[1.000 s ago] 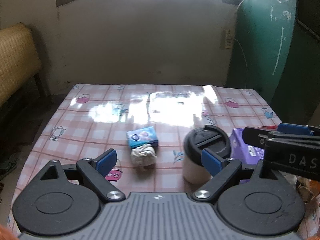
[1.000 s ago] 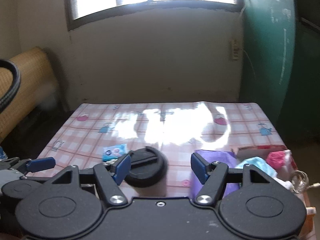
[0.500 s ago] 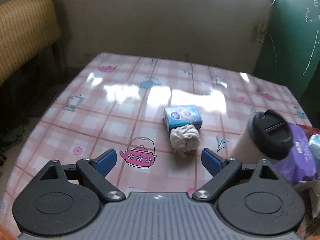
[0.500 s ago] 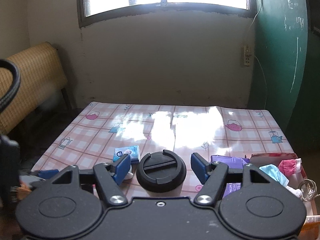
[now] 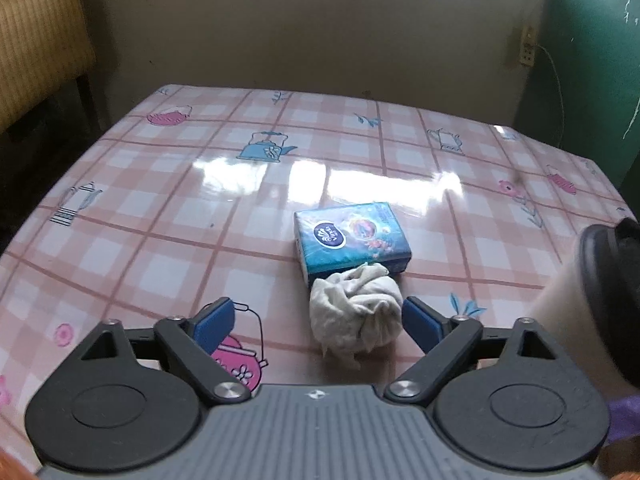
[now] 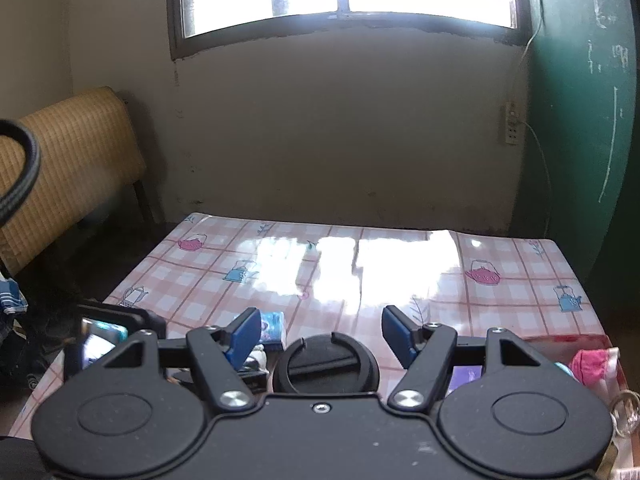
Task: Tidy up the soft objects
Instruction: 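Grasp the white sock with the left tool while the right tool grasps the blue tissue pack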
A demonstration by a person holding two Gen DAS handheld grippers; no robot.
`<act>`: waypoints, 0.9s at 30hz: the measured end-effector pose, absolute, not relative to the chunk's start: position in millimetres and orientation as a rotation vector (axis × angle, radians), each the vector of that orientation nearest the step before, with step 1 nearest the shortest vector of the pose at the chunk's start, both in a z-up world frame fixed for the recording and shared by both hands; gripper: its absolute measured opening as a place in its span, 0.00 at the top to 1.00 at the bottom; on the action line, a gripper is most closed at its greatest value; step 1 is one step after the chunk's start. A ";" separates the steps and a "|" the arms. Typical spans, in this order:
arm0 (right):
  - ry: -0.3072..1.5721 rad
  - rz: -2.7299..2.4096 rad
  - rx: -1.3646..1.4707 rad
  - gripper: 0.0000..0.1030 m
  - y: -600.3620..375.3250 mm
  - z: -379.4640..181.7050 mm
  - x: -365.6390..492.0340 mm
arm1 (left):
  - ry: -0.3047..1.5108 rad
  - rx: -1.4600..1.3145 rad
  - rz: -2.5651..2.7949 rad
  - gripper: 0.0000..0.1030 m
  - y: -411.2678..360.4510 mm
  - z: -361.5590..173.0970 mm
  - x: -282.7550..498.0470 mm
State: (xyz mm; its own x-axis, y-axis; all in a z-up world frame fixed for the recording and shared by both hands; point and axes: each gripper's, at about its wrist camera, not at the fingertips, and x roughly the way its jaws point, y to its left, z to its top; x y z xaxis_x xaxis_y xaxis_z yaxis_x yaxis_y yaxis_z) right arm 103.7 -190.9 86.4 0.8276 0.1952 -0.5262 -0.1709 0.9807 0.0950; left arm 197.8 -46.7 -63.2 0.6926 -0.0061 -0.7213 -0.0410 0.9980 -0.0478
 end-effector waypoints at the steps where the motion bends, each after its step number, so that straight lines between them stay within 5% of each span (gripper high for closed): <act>1: 0.565 0.199 0.044 0.23 -188.6 86.1 107.4 | 0.810 -0.071 0.005 0.23 -44.8 -66.4 199.7; 4: 0.576 0.215 0.037 0.23 -178.3 85.0 118.4 | 0.819 -0.082 -0.031 0.58 -39.1 -71.5 200.1; 7: 0.589 0.240 0.022 0.23 -161.5 83.0 129.6 | 0.802 -0.094 -0.059 0.66 -27.5 -69.0 192.8; 27: 0.861 -0.003 0.029 0.13 -25.9 -28.2 251.9 | 0.747 -0.142 0.076 0.67 104.0 -29.1 122.7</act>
